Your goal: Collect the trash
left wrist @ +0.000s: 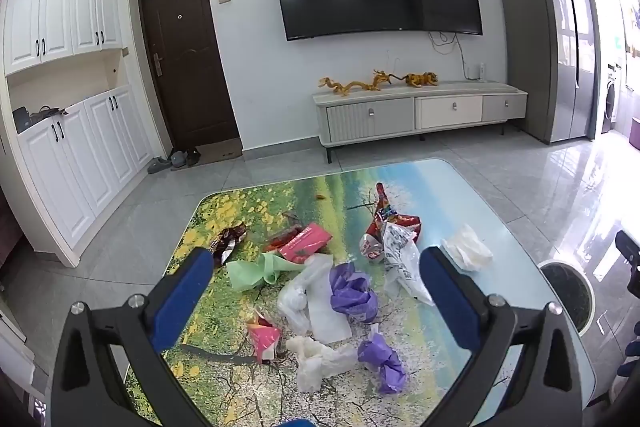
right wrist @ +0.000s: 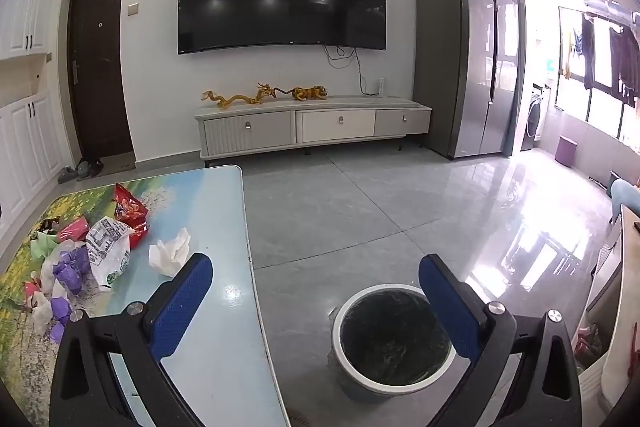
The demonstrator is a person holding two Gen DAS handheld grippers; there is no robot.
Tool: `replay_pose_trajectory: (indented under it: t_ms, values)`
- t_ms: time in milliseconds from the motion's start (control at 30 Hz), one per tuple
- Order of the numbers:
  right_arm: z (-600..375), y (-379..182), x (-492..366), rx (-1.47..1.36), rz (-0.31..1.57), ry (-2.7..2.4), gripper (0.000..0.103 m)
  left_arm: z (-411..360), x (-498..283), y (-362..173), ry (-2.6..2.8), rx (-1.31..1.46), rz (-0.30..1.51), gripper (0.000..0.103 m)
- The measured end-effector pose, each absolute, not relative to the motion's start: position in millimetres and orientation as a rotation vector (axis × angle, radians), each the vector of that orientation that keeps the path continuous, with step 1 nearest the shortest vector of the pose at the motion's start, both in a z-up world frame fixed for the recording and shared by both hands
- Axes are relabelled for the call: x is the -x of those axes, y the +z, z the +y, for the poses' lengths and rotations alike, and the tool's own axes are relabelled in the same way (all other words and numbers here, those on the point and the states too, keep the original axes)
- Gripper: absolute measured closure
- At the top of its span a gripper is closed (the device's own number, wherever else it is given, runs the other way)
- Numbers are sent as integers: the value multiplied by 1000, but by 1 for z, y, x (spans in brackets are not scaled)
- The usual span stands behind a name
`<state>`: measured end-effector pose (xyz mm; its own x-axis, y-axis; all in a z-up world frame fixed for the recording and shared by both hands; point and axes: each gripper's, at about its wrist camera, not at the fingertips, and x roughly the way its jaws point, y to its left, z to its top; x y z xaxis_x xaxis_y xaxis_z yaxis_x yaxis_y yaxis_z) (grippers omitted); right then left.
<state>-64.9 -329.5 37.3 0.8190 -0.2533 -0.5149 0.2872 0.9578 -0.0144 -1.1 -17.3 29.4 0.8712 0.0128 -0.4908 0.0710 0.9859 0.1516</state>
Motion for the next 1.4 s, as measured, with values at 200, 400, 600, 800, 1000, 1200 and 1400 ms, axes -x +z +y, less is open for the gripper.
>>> replay_pose_trajectory:
  t_ms: [200, 400, 600, 800, 1000, 1200, 1400]
  values:
    - [-326, 42, 67, -77, 538, -287, 0, -18, 6, 37, -44, -169, 509, 0]
    - [-328, 48, 72, -73, 537, -301, 0, -14, 14, 39, -45, -156, 500, 0]
    - [-323, 50, 75, -67, 524, -307, 0, -11, 16, 42, -42, -151, 494, 0]
    - [-323, 57, 81, -80, 519, -298, 0, -6, 19, 43, -64, -125, 504, 0]
    - [-321, 62, 83, -74, 507, -300, 0, 1, 22, 42, -59, -112, 487, 0]
    - [-321, 63, 78, -72, 525, -308, 0, 6, 19, 37, -34, -115, 473, 0]
    - [-324, 61, 74, -67, 532, -312, 0, 9, 13, 32, -46, -109, 501, 0]
